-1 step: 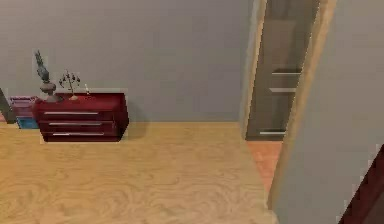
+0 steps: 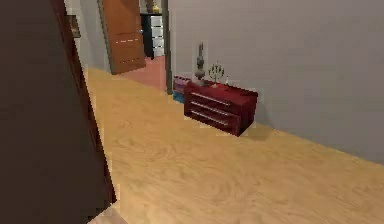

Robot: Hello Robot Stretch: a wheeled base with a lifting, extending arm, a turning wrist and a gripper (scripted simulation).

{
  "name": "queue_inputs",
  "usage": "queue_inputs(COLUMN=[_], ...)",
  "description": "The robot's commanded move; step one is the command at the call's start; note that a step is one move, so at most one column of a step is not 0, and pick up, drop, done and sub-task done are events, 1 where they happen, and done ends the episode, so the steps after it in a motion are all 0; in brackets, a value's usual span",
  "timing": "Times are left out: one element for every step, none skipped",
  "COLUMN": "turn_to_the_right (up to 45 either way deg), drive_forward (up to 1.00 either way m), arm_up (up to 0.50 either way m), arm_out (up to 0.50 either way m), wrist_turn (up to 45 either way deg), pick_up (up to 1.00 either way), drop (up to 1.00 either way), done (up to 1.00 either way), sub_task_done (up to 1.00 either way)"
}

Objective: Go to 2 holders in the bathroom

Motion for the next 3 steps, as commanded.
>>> queue_inputs(turn_to_the_right=[0.0,-3.0,0.0], drive_forward=[0.9,0.0,0.9], arm_up=[0.0,0.0,0.0], arm_out=[0.0,0.0,0.0], wrist_turn=[0.0,0.0,0.0], pick_up=[0.0,0.0,0.0], drop=[0.0,0.0,0.0], done=[0.0,0.0,0.0], sub_task_done=[0.0,0.0,0.0])
